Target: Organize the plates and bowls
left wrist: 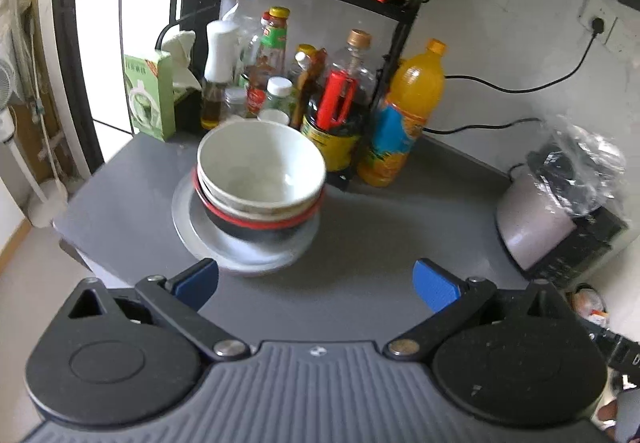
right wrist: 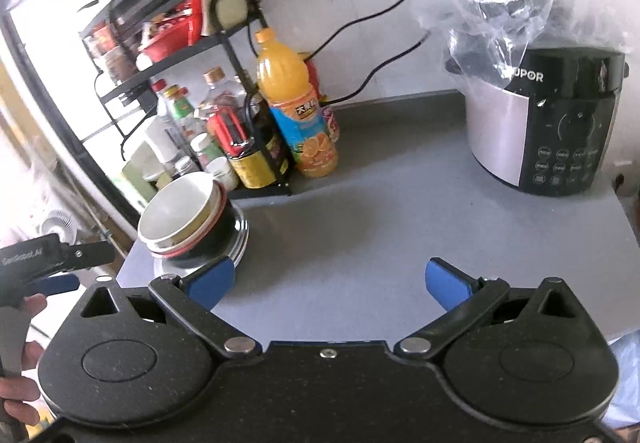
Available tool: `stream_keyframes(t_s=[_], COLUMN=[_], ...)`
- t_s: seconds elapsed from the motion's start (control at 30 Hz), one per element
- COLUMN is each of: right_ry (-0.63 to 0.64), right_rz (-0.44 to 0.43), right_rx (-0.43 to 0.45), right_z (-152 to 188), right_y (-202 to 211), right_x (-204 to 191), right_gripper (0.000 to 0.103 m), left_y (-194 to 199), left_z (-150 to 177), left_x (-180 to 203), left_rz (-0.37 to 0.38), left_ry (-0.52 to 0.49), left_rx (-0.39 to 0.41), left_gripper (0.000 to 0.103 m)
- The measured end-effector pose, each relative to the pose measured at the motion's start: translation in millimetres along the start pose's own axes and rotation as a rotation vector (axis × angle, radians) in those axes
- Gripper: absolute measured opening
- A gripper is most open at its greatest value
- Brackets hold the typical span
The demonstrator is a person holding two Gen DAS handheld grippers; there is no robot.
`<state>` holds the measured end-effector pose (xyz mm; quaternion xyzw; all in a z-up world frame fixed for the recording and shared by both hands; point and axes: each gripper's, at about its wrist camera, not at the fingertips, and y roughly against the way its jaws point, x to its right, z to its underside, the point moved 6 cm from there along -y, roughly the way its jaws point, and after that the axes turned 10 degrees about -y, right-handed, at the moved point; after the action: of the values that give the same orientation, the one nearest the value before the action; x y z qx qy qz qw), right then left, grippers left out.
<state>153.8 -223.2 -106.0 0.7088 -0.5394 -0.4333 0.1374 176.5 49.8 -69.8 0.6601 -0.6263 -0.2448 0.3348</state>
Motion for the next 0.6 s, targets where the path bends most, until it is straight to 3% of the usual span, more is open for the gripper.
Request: stream_keyframes(t_s=[0.27, 0.6], right_ry=[0.016, 0.069], right_rz=[0.034, 0.076], right_rx=[-0.009, 0.061], right_z=[10.6, 11.8], right_y=[22.4, 54.6], right_x=[10.8, 2.6], right_gripper=[0.103, 0.103], left_y=[32.2, 73.2], left_z=[15.2, 24.0], left_x=[21.9, 32.8], left_rz=[-0.029, -0.069], left_ry=[-0.044, -0.121], left_rx=[0.028, 0.078], left_gripper=[0.103, 0.103])
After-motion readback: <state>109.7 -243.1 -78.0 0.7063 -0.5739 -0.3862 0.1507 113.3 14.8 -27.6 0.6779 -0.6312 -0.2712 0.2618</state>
